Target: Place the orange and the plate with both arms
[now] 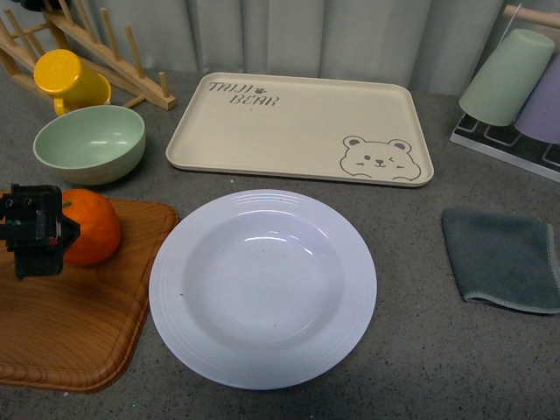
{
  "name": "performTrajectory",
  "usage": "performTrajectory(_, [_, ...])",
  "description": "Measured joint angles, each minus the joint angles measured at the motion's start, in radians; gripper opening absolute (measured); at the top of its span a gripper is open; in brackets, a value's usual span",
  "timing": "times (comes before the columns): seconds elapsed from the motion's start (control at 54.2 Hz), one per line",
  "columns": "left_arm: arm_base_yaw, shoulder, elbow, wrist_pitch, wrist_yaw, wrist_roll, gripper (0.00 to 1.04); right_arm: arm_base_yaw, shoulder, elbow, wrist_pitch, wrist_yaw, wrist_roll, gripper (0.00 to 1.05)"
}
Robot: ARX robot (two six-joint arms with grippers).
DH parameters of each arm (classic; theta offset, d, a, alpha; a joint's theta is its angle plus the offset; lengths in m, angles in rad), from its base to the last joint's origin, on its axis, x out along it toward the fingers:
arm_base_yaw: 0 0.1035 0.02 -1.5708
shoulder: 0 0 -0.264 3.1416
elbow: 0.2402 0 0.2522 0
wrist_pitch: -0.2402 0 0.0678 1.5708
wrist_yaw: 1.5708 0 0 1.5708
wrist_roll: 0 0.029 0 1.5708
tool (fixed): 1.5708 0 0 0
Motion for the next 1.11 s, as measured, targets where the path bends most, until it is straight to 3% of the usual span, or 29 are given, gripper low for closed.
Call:
performTrajectory(1.015, [0.008,0.216,0.138,0.036,0.04,-0.025,0.98,0.0,0.0,0.0,0.0,0.0,0.0,0.95])
performTrajectory(1.107, [0.007,0.227,0.146,0.04,0.04,-0.023,0.87,0.0,0.0,0.0,0.0,0.0,0.0,0.95])
